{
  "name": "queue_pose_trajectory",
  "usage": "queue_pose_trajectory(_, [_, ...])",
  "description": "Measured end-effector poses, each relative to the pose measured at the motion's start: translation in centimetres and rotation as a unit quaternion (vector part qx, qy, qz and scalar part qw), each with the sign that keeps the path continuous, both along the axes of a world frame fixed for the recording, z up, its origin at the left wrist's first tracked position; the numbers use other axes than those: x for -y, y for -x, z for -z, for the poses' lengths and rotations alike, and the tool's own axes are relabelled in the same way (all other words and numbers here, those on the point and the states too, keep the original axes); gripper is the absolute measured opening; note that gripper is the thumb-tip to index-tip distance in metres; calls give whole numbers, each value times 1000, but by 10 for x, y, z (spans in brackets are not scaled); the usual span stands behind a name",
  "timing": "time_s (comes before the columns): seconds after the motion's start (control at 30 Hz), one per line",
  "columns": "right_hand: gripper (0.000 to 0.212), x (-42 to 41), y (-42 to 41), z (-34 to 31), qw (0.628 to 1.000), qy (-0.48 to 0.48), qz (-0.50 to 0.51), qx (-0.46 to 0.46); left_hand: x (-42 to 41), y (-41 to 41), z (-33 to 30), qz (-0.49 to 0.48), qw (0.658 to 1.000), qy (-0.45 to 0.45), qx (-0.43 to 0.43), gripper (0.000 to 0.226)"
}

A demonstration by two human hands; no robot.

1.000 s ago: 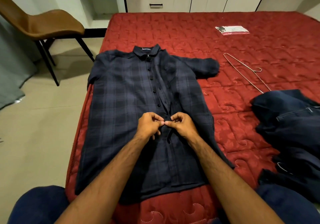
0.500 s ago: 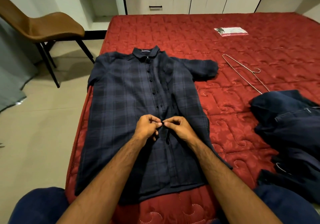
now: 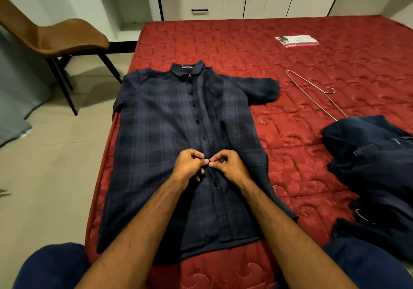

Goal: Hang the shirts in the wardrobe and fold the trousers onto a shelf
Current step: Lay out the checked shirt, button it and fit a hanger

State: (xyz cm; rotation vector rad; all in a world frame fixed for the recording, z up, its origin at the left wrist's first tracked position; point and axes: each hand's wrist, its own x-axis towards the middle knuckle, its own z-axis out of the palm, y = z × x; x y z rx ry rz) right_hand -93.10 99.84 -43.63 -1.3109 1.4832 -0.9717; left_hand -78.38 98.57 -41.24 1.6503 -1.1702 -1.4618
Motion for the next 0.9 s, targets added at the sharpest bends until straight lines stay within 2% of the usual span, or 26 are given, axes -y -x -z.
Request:
queue_pose_trajectory(0.27, [17, 3, 7, -4, 998, -26, -46, -47, -2, -4, -1, -1, 1000, 2, -25, 24])
queue_pose_trajectory(0.47, [15, -3, -1, 1, 999, -11, -6, -52, -5, -3, 6, 4, 1000, 9, -11, 31])
queue_pose_trajectory(0.73, [8, -1, -6, -8, 999, -18, -1, -36, -7, 0, 10, -21, 999, 26, 24, 30])
queue_pose_trajectory(0.83, [12, 2, -9, -10, 998, -44, 8, -43, -9, 0, 8, -13, 996, 69, 52, 30])
queue_pose_trajectory(0.9, [14, 3, -7, -14, 997, -62, 1, -49, -11, 2, 7, 14, 982, 143, 125, 29])
